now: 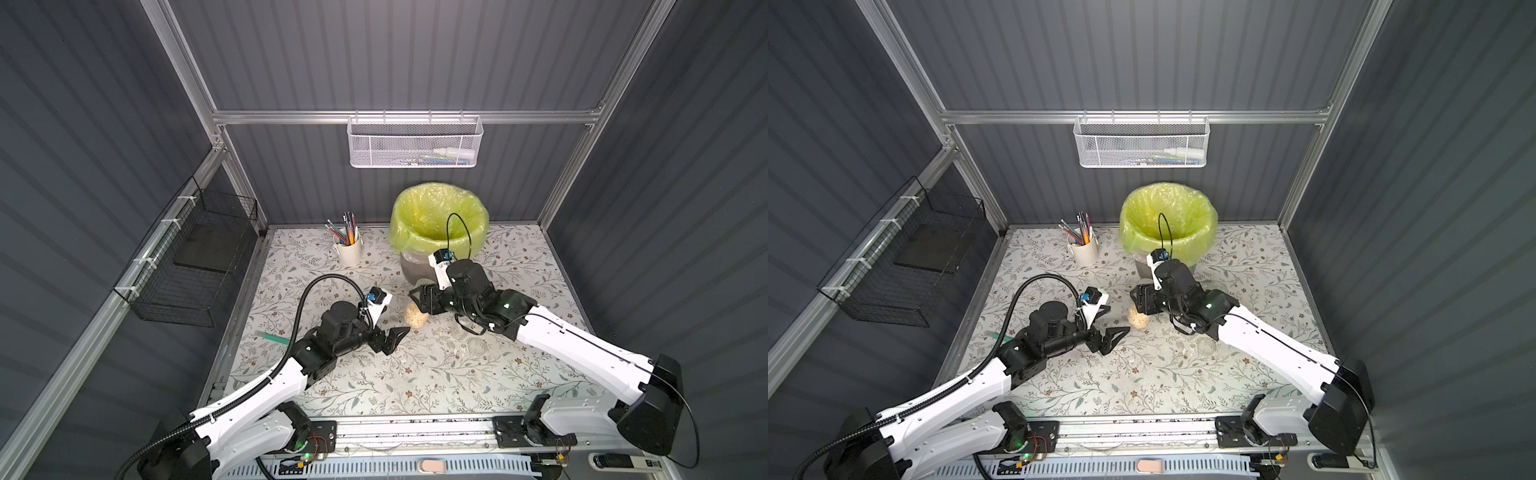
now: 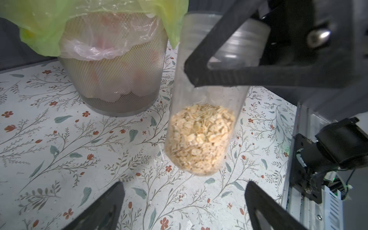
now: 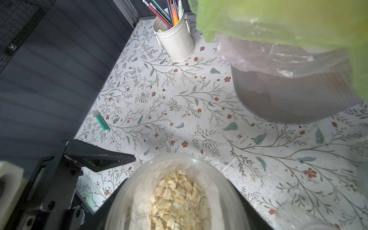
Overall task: Empty expired oatmeal from jars
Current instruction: Pick up the jar from the center of the board.
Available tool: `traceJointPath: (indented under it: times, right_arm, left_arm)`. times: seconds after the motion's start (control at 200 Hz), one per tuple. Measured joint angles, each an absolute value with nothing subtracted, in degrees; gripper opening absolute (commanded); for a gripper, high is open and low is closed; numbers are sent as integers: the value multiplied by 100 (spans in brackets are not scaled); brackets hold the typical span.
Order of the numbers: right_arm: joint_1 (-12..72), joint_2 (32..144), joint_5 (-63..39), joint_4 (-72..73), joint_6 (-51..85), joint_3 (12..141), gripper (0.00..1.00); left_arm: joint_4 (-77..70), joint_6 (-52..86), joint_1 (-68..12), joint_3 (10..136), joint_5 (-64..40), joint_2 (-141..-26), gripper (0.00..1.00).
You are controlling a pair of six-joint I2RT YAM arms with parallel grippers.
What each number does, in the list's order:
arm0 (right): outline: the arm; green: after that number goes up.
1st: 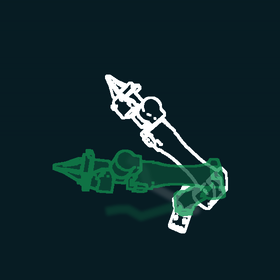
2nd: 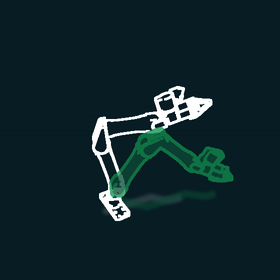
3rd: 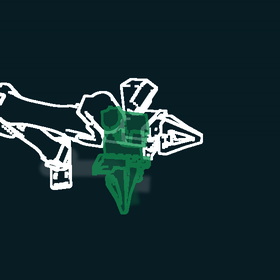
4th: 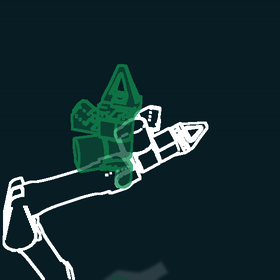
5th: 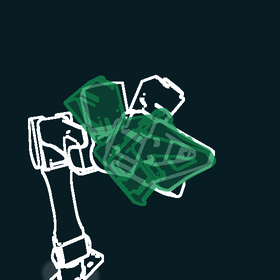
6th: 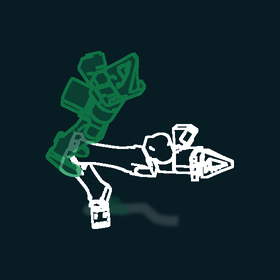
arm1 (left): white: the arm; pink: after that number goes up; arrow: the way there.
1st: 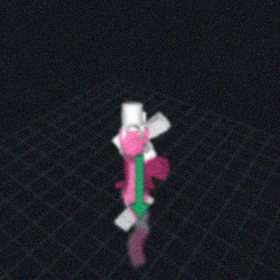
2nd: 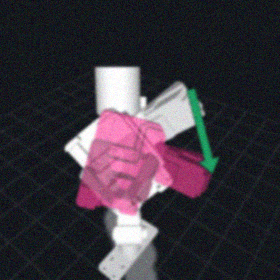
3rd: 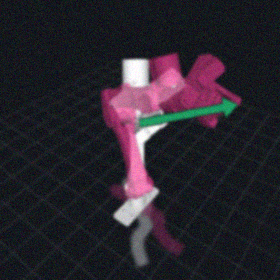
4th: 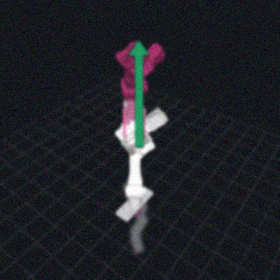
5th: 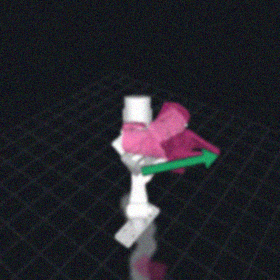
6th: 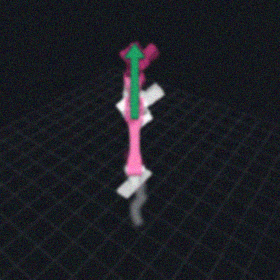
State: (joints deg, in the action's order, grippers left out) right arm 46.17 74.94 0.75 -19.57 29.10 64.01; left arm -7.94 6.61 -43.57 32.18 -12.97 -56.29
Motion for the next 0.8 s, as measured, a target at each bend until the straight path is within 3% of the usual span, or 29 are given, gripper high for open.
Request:
traceJointPath:
  times: [0.8]
  right_arm:
    - [4628, 7688, -484, -1747, 3092, 6630, 43]
  left_arm:
    - [-1251, 460, -4386, 3295, -1658, -6318, 94]
